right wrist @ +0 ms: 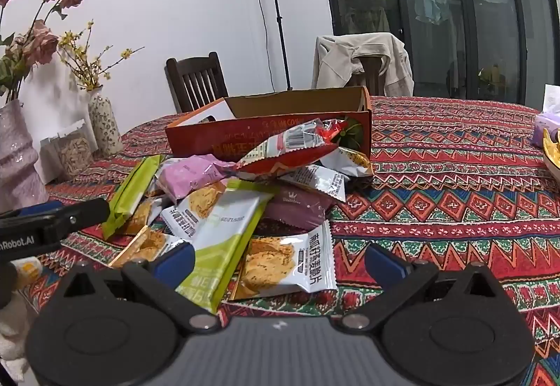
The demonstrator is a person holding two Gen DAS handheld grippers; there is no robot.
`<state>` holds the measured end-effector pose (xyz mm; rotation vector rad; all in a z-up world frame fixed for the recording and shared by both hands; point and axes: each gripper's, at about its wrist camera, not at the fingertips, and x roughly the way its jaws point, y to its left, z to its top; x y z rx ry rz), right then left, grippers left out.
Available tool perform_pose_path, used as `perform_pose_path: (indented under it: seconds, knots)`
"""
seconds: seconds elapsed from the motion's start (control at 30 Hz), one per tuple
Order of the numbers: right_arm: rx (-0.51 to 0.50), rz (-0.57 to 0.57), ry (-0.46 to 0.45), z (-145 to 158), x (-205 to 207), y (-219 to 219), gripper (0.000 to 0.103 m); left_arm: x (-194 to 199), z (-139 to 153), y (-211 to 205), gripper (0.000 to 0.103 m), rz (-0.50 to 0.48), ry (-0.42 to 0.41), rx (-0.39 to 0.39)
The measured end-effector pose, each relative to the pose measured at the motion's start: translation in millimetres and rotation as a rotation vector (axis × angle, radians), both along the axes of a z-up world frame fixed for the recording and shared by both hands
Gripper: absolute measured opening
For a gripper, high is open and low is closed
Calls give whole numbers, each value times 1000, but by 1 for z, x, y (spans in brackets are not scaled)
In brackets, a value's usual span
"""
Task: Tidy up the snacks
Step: 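Grasp the green bar with the left tool while the right tool grasps the white-green bar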
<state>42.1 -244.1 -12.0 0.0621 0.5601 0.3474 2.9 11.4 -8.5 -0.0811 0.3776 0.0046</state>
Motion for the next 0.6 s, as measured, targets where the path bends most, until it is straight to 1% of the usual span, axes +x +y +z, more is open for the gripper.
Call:
perform_pose_path:
  seconds: [0.3,0.37,0.6]
  knots:
    - [0,23,10,-1,1,4,103,2,-1,5,103,1,8,-15]
    - [-1,27,13,-6,4,5,103,2,-1,6,103,-1,9,-17]
    - [-13,13,13,-4,7,5,103,3,-2,10,103,0,14,-25]
